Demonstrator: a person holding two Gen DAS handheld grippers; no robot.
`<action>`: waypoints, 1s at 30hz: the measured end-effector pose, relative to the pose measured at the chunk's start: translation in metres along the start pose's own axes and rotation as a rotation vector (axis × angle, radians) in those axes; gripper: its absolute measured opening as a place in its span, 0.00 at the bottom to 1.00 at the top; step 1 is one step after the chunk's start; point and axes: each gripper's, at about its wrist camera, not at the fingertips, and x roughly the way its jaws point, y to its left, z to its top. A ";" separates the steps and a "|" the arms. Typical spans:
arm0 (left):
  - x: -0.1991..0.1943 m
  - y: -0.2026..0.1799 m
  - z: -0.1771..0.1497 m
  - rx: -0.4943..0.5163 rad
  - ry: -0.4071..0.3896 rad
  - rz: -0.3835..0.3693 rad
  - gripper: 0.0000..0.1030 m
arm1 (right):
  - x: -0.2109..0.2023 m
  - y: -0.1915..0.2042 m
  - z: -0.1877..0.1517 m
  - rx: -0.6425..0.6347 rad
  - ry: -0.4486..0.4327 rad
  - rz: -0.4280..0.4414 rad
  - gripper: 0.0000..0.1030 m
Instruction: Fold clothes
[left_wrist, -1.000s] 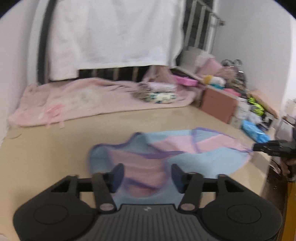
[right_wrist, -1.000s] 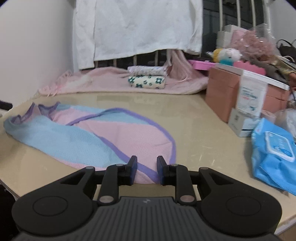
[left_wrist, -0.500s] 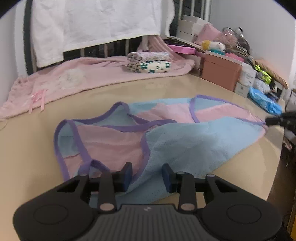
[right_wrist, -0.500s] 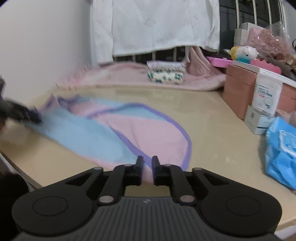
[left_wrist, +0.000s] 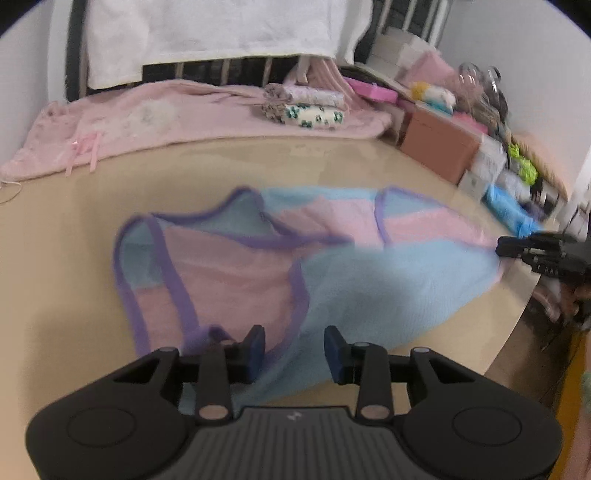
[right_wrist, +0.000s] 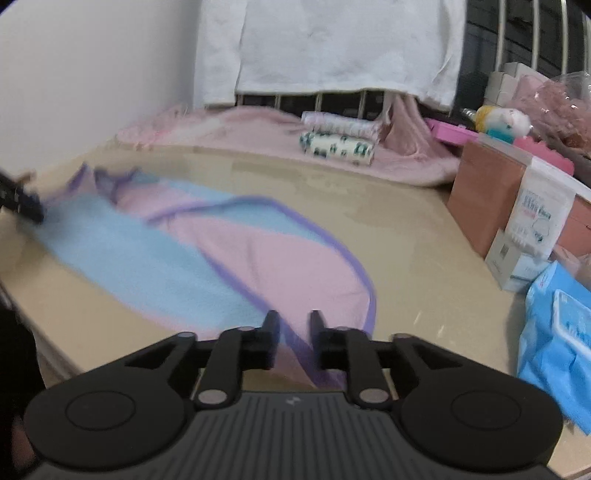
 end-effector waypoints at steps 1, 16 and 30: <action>-0.002 0.004 0.018 0.005 -0.011 -0.003 0.46 | -0.001 0.002 0.011 -0.014 -0.027 0.011 0.38; 0.154 0.068 0.134 -0.003 0.245 -0.101 0.29 | 0.193 -0.004 0.139 -0.073 0.302 0.147 0.35; 0.052 -0.004 0.085 0.178 -0.040 0.074 0.03 | 0.103 0.037 0.133 -0.251 0.119 0.114 0.03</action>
